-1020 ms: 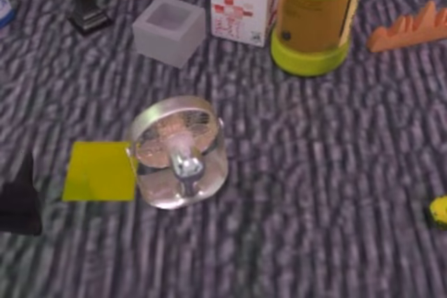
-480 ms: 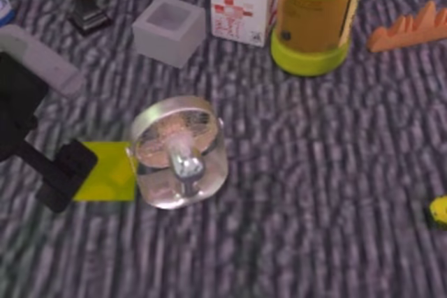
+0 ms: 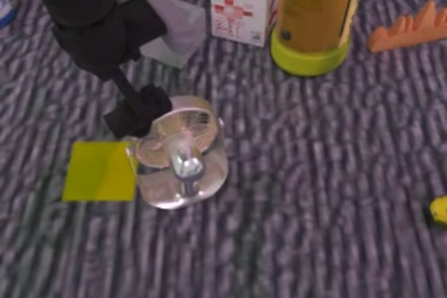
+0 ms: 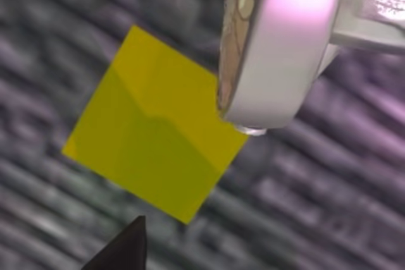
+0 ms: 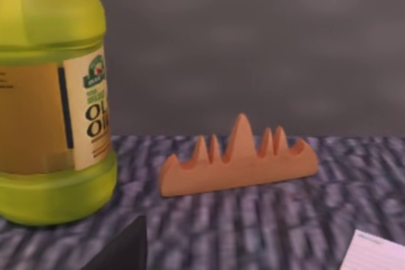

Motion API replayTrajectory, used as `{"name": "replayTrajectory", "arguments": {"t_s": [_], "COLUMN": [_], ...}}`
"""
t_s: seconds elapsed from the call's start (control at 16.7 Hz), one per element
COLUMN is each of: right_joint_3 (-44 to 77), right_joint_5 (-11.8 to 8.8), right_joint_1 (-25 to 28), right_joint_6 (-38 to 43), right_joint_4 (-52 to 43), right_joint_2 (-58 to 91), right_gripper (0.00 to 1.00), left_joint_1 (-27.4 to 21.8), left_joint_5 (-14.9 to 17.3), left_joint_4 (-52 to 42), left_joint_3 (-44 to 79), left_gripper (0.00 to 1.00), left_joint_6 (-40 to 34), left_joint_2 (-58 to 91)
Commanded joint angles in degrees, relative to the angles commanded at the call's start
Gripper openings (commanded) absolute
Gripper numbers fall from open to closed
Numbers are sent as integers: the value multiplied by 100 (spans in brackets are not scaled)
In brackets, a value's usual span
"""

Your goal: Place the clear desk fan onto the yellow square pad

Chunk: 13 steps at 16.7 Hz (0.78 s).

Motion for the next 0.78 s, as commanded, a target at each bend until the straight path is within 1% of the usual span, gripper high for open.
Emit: {"name": "replayTrajectory", "arguments": {"t_s": [0.18, 0.36, 0.48, 0.78], "right_joint_3": [0, 0, 0, 0], "right_joint_5": [0, 0, 0, 0], "right_joint_1": [0, 0, 0, 0], "right_joint_6": [0, 0, 0, 0], "right_joint_4": [0, 0, 0, 0], "right_joint_2": [0, 0, 0, 0], "right_gripper": [100, 100, 100, 100], "left_joint_1": [-176, -272, -296, -267], "left_joint_5": [-58, -99, -111, -109], "left_joint_4": [-571, -891, -972, -968], "left_joint_3": [1220, 2019, 2241, 2253], "left_gripper": [100, 100, 100, 100], "left_joint_6": [307, 500, 553, 553], "left_joint_2": [1062, 1736, 1926, 1933]}}
